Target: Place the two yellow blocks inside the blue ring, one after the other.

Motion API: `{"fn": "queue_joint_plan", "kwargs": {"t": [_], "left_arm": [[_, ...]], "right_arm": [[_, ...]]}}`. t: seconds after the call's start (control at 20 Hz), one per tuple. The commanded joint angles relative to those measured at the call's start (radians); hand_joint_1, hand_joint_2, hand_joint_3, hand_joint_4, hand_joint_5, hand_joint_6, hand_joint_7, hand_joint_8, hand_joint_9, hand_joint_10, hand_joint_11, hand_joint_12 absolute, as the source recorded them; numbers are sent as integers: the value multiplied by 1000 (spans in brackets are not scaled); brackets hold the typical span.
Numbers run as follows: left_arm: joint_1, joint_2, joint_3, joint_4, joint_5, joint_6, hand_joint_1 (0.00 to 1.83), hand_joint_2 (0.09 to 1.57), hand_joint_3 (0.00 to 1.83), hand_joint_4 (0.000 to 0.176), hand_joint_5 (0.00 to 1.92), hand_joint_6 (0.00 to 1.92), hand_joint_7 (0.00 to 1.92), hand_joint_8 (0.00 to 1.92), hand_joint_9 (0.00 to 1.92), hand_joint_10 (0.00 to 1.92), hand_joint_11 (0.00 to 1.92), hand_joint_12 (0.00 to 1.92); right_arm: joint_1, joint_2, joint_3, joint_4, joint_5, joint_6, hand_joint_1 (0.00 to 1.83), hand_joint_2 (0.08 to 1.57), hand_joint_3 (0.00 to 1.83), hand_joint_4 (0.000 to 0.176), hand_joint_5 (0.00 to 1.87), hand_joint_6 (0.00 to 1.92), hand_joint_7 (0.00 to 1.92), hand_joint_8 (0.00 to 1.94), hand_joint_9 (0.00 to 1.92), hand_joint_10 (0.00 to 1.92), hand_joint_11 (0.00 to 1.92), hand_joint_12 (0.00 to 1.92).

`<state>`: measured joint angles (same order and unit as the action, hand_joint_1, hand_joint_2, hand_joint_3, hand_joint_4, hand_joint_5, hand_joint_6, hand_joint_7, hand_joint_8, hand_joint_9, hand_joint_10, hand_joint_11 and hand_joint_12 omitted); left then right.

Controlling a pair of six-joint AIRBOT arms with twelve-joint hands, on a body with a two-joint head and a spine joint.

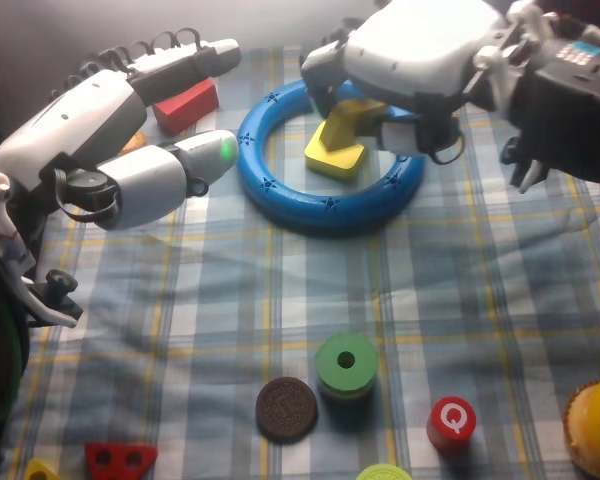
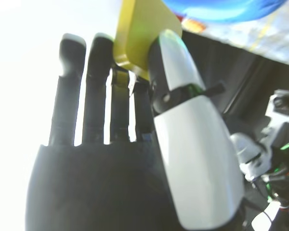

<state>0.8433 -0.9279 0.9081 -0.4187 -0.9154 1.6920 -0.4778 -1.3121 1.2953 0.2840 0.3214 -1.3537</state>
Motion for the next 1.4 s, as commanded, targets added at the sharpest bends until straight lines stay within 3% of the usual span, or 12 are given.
{"fn": "queue_joint_plan", "kwargs": {"t": [0.0, 0.05, 0.1, 0.2, 0.3, 0.4, 0.85, 0.95, 1.0, 1.2, 1.25, 1.35], "left_arm": [[-7, -5, 4, 23, -112, -10, 525, 1422, 0, 1, 283, 13, 180, 4, 90, 12, 0, 0], [-7, -6, 5, 23, -112, -11, 530, 1424, 1, 4, 280, 11, 176, 2, 95, 14, 0, 0], [-7, -6, 5, 22, -113, -12, 528, 1424, 1, 8, 277, 9, 180, 3, 105, 18, 1, 0], [-5, -4, 5, 19, -118, -13, 508, 1426, 1, 9, 274, 6, 176, 1, 90, 11, 0, 0], [-3, -2, 3, 17, -123, -14, 511, 1423, 0, 2, 285, 7, 188, 3, 101, 14, 0, 0], [0, 1, 0, 15, -131, -17, 489, 1425, 2, 20, 281, 3, 184, 1, 94, 10, 0, 0], [37, 33, -25, 19, -214, -75, 558, 1409, 0, 38, 288, 3, 215, 8, 114, 15, 0, 0], [42, 40, -29, 24, -236, -89, 468, 1419, 3, 62, 248, 2, 194, 1, 108, 9, 13, 7], [43, 41, -29, 27, -246, -104, 484, 1413, 3, 65, 231, 9, 184, 5, 132, 4, 6, 607], [42, 41, -20, 28, -259, -138, 476, 1423, 0, 54, 188, 2, 143, 2, 103, 9, 0, 1191], [46, 41, -16, 30, -271, -167, 442, 1425, 0, 60, 158, 0, 111, 0, 80, 3, 0, 1158], [55, 47, -12, 32, -288, -202, 493, 1423, 1, 28, 106, 8, 67, 7, 35, 19, 0, 353]], "right_arm": [[18, 0, 8, -5, 95, 1, 1128, 1336, 0, 0, 446, 1614, 737, 1505, 567, 1004, 321, 1541], [18, 0, 10, -1, 86, 1, 982, 1299, 0, 0, 272, 738, 537, 871, 452, 922, 189, 1552], [18, 0, 10, 1, 85, 1, 914, 1267, 0, 0, 195, 278, 435, 373, 343, 651, 37, 1416], [18, 0, 6, 3, 83, 1, 854, 1255, 0, 36, 86, 21, 304, 31, 285, 221, 1, 1069], [18, 4, -13, 3, 84, 1, 734, 1295, 4, 75, 3, 0, 85, 2, 148, 58, 0, 646], [18, 54, -49, 2, 104, 1, 697, 1296, 1, 48, 0, 0, 3, 1, 58, 4, 0, 394], [-79, 364, -316, -20, 386, 7, 459, 1312, 0, 55, 0, 0, 0, 0, 98, 40, 0, 1124], [-149, 430, -358, -36, 472, 61, 404, 1337, 4, 65, 0, 0, 0, 0, 98, 44, 0, 1039], [-199, 464, -380, -39, 529, 104, 392, 1355, 2, 67, 0, 0, 0, 0, 58, 21, 0, 656], [-355, 556, -451, -17, 698, 153, 399, 1334, 0, 88, 0, 0, 0, 0, 1, 0, 0, 34], [-399, 575, -471, 7, 748, 153, 401, 1330, 0, 75, 0, 0, 0, 0, 0, 0, 0, 6], [-464, 597, -491, 45, 830, 166, 350, 1301, 0, 101, 0, 0, 0, 0, 5, 2, 32, 18]]}}
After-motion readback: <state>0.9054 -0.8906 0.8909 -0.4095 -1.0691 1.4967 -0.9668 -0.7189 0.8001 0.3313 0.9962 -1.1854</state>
